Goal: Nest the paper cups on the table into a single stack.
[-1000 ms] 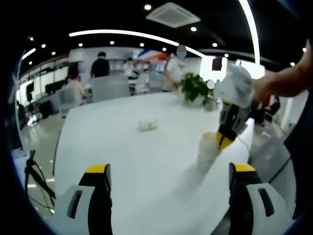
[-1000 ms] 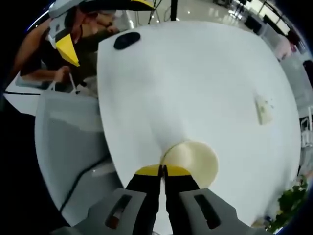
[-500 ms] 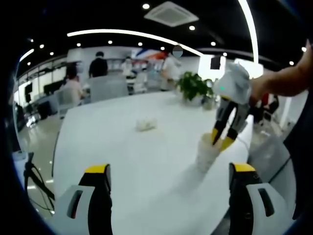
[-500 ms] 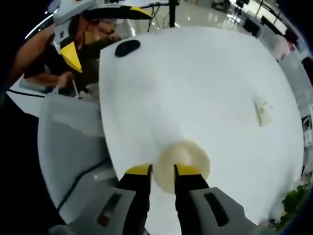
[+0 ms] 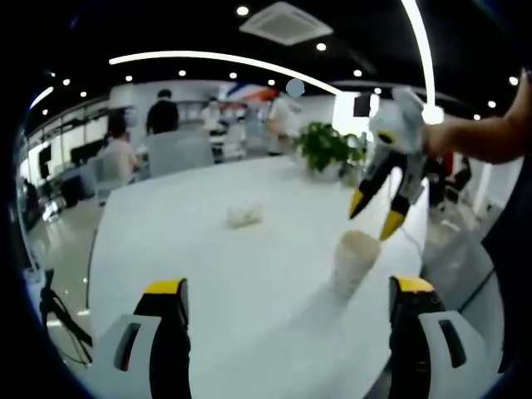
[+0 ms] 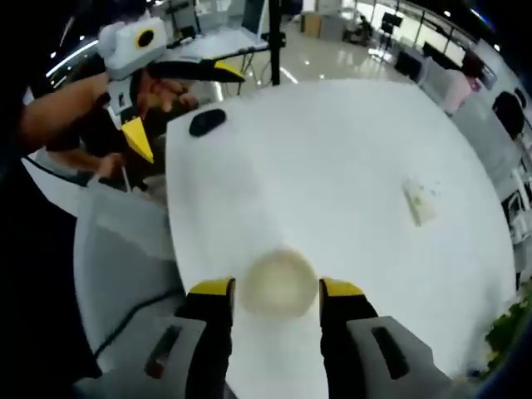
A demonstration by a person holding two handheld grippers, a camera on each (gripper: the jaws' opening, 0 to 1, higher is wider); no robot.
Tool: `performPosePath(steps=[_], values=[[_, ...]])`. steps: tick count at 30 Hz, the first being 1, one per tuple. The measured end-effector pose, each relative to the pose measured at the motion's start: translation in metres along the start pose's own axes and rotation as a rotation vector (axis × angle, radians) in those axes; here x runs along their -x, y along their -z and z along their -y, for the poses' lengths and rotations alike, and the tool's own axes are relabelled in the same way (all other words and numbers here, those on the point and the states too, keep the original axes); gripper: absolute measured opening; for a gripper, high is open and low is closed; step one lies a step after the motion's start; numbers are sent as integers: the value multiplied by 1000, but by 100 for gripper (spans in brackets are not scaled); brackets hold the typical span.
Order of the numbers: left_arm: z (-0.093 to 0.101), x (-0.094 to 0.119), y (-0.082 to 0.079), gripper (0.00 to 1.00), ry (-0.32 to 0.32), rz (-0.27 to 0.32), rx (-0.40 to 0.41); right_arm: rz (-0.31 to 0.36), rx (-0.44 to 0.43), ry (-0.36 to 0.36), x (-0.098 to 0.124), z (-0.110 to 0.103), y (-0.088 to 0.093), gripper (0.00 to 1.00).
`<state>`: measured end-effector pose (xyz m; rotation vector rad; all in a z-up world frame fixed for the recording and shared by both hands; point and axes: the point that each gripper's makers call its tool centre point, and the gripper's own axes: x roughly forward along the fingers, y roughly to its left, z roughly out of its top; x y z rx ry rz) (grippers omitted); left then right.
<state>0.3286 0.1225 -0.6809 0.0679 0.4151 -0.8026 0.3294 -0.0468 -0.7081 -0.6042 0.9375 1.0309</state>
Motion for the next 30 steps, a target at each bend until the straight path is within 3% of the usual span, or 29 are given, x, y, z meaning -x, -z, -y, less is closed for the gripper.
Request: performPosePath(steps=[4, 11, 15, 17, 21, 27, 30], values=[[0, -4, -7, 99, 1, 16, 3, 61, -2, 27, 16, 13, 2, 47], [2, -11, -19, 99, 19, 34, 7, 179, -80, 85, 40, 35, 17, 54], [1, -16, -24, 99, 18, 39, 7, 248, -120, 119, 54, 47, 29, 57], [0, -18, -24, 99, 17, 40, 12, 248, -165, 128, 60, 51, 41, 58], [2, -21, -27, 99, 19, 51, 22, 336, -214, 179, 73, 64, 53, 69], [1, -23, -22, 99, 17, 41, 27, 496, -208, 180, 85, 69, 59, 83], [-1, -23, -22, 99, 8, 39, 23, 521, -214, 183, 84, 70, 67, 85]])
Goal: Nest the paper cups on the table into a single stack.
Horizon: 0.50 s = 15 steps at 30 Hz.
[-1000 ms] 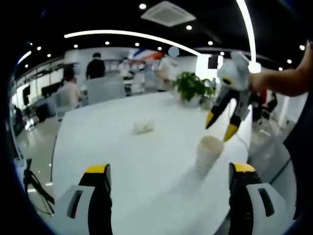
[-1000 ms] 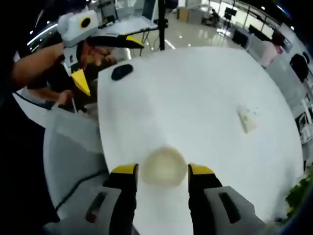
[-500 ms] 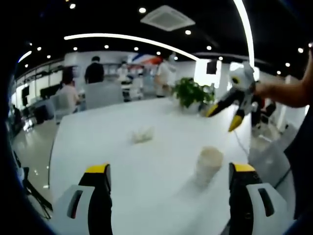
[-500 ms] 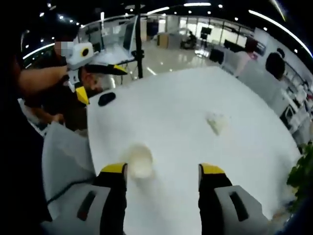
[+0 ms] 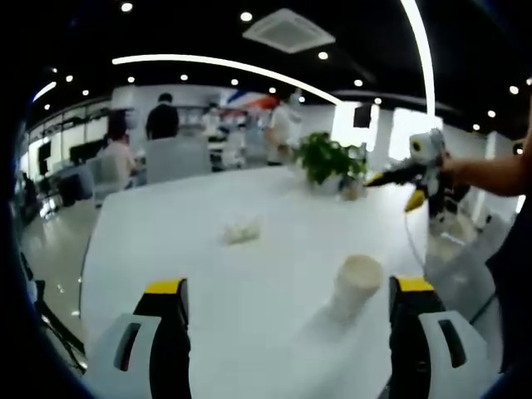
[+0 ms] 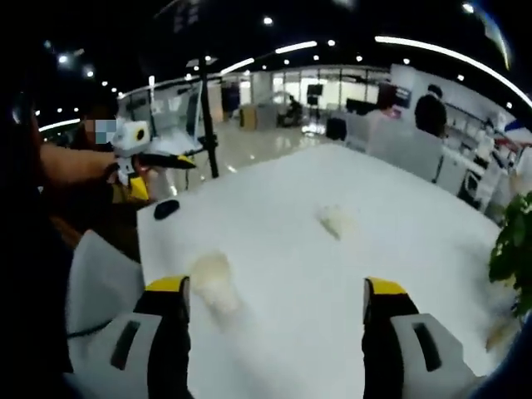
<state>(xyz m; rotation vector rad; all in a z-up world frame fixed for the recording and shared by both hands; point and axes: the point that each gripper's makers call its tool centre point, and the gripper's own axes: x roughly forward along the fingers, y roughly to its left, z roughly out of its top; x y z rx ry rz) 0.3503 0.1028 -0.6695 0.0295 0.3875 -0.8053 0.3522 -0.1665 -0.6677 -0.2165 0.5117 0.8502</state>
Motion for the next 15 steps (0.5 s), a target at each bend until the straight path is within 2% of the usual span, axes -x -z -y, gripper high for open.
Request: performPosePath(steps=[4, 7, 10, 13, 15], values=[[-5, 2, 0, 99, -31, -5, -30, 23, -36, 4, 4, 5, 10, 91], [-6, 5, 2, 99, -34, -15, -21, 30, -34, 24, 10, 12, 15, 94], [-9, 7, 3, 99, -45, -15, -11, 57, -30, 27, 14, 16, 13, 100], [-7, 8, 2, 99, -60, 5, 22, 73, -14, 24, 16, 18, 10, 100], [-2, 7, 2, 99, -57, -3, 10, 73, -4, 18, 15, 20, 11, 100]])
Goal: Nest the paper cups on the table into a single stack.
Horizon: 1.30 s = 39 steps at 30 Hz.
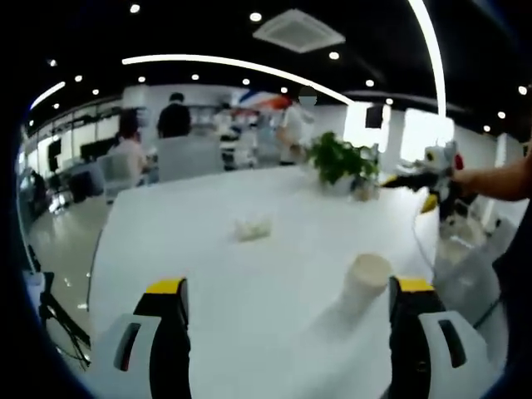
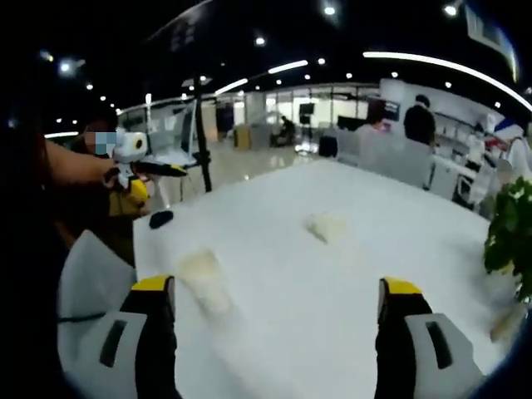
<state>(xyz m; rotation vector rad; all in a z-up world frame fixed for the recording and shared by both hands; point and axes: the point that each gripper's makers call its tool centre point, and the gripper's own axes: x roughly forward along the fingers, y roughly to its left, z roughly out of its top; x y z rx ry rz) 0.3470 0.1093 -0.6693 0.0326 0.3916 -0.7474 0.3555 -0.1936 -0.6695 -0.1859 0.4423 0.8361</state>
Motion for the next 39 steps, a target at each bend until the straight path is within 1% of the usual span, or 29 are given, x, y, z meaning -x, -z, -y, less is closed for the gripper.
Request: performPosePath(steps=[1, 2, 4, 7, 9, 11, 12, 14, 15, 16, 17, 18, 19, 20, 21, 22, 24, 25, 27, 28, 31, 34, 36, 38, 39], values=[[2, 0, 0, 99, 5, -5, -23, 5, 7, -8, 0, 0, -1, 100], [1, 2, -1, 99, -8, -12, -61, 8, 14, -11, 0, 1, -1, 100], [0, 7, 0, 99, -28, -43, -56, 19, 24, -23, 1, 4, 0, 100], [0, 13, -9, 99, -49, -28, -55, 30, -33, -37, 3, 4, 0, 100], [0, 14, -14, 99, -52, -16, -54, 37, -23, -57, 5, 0, 0, 100], [-6, 12, -15, 99, -69, -6, -48, 33, -4, -60, 6, -2, 6, 100], [-8, 12, -14, 99, -68, -7, -40, 20, -2, -61, 7, -3, 12, 100], [-9, 10, -15, 99, -50, 5, -43, 20, -8, -56, 7, -3, 15, 100], [-11, 9, -15, 99, -37, 13, -58, 27, -4, -49, 8, -2, 14, 100], [-13, 8, -14, 99, -31, 16, -66, 48, 28, -35, 8, 1, 11, 100], [-20, 6, -13, 99, -43, 45, -52, 58, 46, 3, 8, 8, 11, 100], [-24, 6, -12, 99, -52, 61, -13, 30, 23, 32, 10, 12, 18, 100], [-25, 5, -5, 99, -44, 42, 35, 10, -9, 55, 11, 14, 22, 100], [-27, 5, -4, 99, -50, 42, 14, 28, -30, 84, 12, 17, 19, 100], [-28, 4, -3, 99, -54, 45, 4, 38, -40, 96, 12, 18, 19, 100], [-26, 3, -1, 99, -37, 37, -2, 70, -68, 99, 13, 15, 16, 100], [-25, 2, 3, 99, -36, 19, -37, 61, -33, 89, 12, 9, 18, 100], [-24, 1, 4, 99, -33, 19, -51, 26, -3, 102, 12, 12, 25, 100], [-22, 0, 7, 99, -22, 16, -67, 35, -33, 128, 14, 16, 26, 100], [-23, 0, 11, 99, -29, 1, -67, 43, -35, 131, 16, 16, 25, 100], [-21, 0, 12, 99, -26, 2, -53, 59, -7, 138, 21, 15, 29, 100], [-17, -1, 13, 99, -28, 2, -61, 72, -34, 148, 27, 19, 37, 100], [-17, -1, 13, 99, -33, 5, -59, 116, -27, 161, 32, 21, 32, 100], [-13, -2, 11, 99, -31, 3, -56, 126, -29, 166, 34, 21, 31, 100], [-15, -2, 12, 99, -31, -1, -64, 128, -30, 166, 34, 22, 32, 100]])
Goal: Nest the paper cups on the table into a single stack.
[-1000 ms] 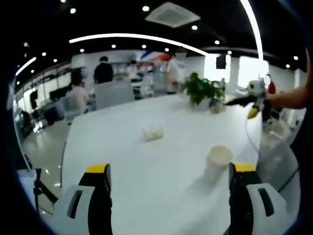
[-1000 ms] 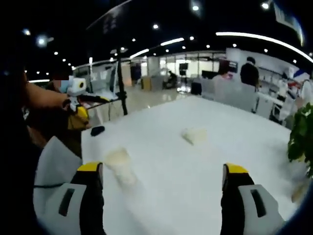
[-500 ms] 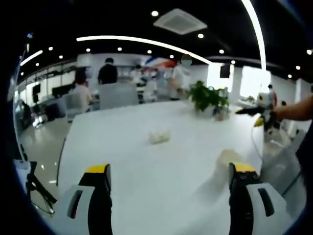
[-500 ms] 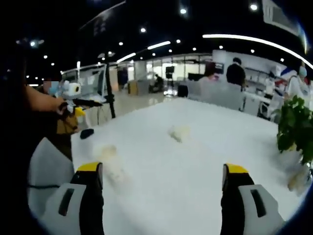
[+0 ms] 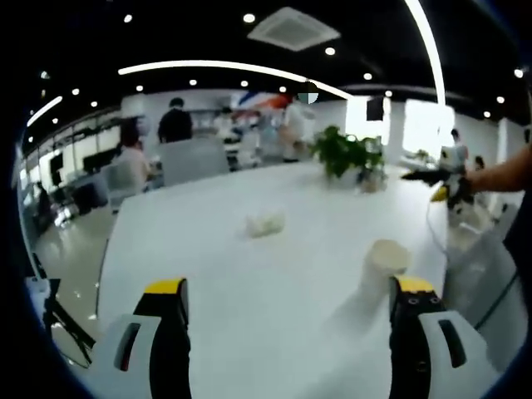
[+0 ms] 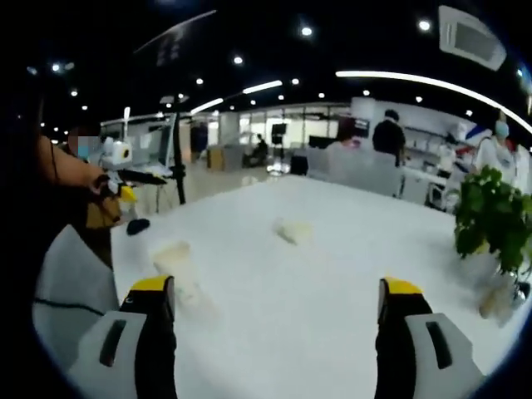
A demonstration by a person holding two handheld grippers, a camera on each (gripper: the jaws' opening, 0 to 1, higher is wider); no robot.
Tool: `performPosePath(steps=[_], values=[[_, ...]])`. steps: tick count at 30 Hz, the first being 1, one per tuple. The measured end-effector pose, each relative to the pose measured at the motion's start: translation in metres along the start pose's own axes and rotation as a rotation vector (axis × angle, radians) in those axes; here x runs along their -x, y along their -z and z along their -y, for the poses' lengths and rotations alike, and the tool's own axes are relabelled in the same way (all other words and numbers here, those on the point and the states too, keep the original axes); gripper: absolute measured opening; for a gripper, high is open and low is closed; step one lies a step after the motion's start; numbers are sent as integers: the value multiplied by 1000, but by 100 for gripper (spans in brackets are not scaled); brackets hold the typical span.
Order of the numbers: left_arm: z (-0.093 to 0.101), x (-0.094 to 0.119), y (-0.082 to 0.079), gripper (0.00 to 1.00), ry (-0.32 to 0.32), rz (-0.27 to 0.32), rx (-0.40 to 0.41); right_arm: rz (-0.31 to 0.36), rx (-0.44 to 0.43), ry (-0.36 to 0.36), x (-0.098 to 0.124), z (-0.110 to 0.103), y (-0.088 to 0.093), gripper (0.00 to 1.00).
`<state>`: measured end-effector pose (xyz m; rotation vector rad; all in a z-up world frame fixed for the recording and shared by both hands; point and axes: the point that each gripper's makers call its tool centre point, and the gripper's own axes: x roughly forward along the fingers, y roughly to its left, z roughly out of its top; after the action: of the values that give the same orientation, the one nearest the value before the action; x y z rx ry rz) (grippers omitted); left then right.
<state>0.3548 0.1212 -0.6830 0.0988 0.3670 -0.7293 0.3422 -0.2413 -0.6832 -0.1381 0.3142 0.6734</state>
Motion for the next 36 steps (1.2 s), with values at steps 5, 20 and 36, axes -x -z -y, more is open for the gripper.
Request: performPosePath(steps=[5, 20, 36], values=[[2, -5, 6, 99, 15, -38, -14, 8, -12, 9, -1, 6, 8, 100], [-7, -63, -16, 98, 98, -161, -138, 32, -43, 35, 0, 22, 10, 100], [-2, -142, -50, 99, 233, -216, -299, 3, -44, 25, -5, 18, 24, 100]])
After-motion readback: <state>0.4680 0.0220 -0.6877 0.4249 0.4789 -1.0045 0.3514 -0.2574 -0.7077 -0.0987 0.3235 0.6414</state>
